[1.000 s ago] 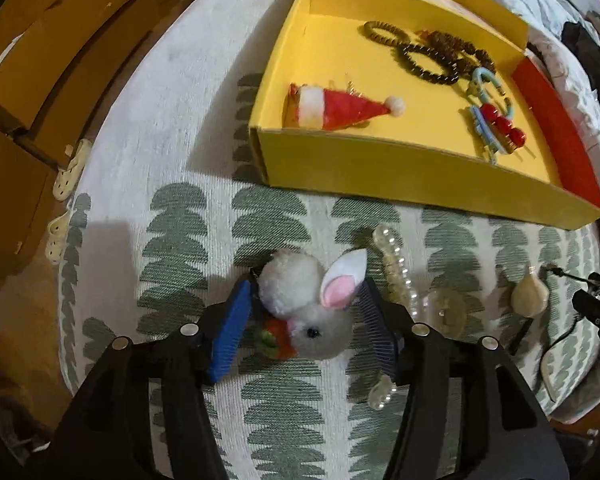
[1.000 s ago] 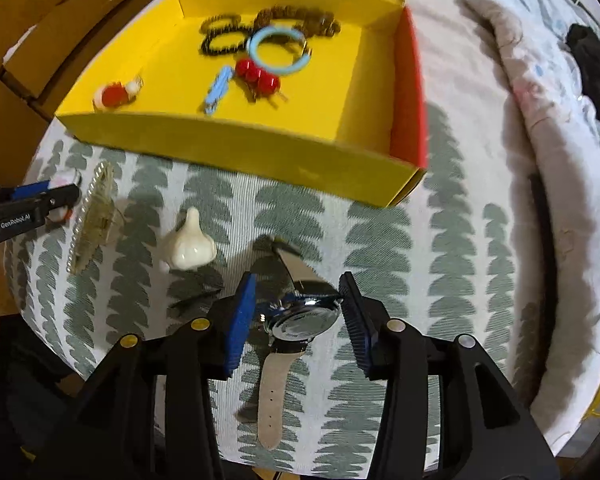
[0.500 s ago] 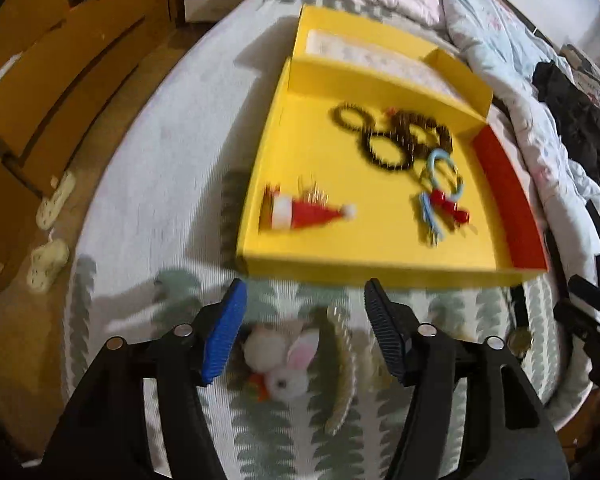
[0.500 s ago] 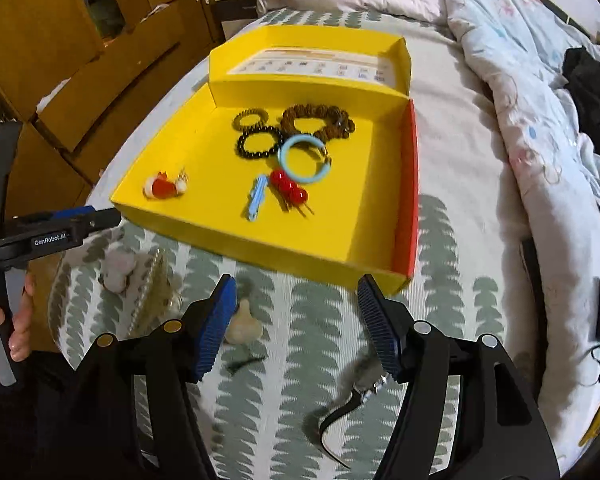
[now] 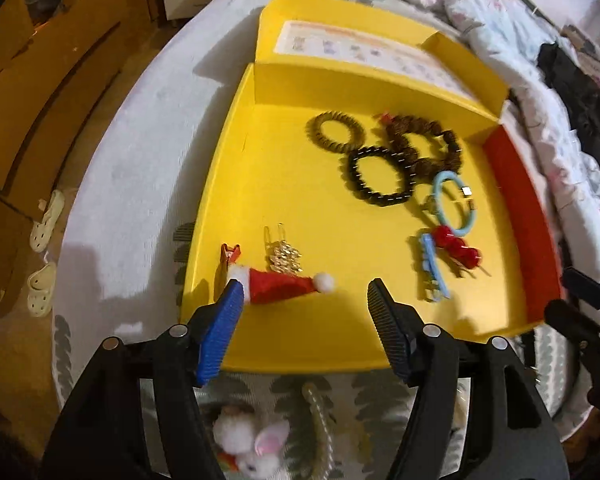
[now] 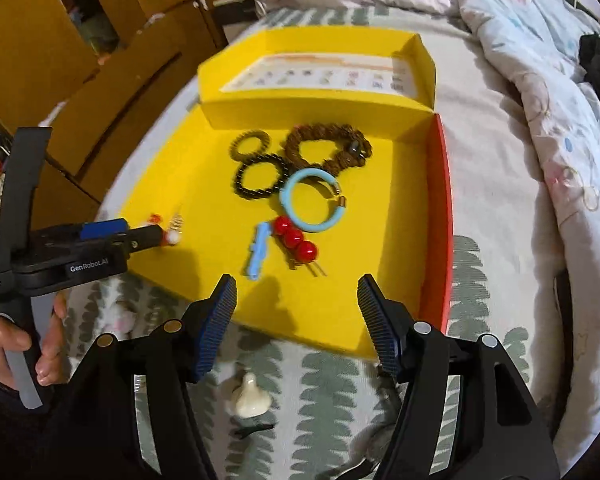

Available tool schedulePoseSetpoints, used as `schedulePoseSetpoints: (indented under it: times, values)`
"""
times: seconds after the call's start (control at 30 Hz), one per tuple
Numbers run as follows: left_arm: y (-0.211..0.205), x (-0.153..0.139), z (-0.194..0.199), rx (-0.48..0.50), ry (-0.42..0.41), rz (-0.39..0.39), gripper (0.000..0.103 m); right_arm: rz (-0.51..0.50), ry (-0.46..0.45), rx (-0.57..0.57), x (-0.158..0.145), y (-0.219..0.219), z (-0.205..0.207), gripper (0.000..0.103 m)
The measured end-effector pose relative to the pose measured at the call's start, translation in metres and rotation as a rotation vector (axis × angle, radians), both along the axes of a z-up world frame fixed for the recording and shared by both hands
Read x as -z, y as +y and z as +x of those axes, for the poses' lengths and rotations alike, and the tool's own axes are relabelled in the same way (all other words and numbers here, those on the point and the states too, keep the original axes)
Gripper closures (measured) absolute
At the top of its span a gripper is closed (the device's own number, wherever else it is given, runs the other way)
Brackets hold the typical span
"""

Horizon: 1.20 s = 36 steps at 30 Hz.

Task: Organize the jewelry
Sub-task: 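Move the left tool to the Santa hat while the right tool grasps the red bead hairpin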

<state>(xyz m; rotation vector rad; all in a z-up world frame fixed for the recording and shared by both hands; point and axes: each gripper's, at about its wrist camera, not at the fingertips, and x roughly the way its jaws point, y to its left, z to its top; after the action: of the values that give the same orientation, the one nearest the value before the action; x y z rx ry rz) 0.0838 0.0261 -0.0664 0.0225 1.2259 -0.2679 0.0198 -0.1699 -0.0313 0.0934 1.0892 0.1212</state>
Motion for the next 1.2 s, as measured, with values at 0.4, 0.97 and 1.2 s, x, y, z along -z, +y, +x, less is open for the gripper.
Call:
schedulePoseSetpoints:
  times: [0.4, 0.97, 1.2]
  values:
    - [-0.006, 0.022, 0.017, -0.018, 0.042, 0.056, 0.038, -0.007, 0.057, -0.061, 0.033, 0.009, 0.036, 0.038]
    - [-0.010, 0.023, 0.015, -0.025, 0.031, 0.115, 0.038, -0.053, 0.112, -0.110, 0.057, 0.023, 0.045, 0.040]
    - [-0.012, 0.029, 0.018, -0.025, 0.026, 0.139, 0.038, -0.063, 0.122, -0.101, 0.065, 0.024, 0.050, 0.050]
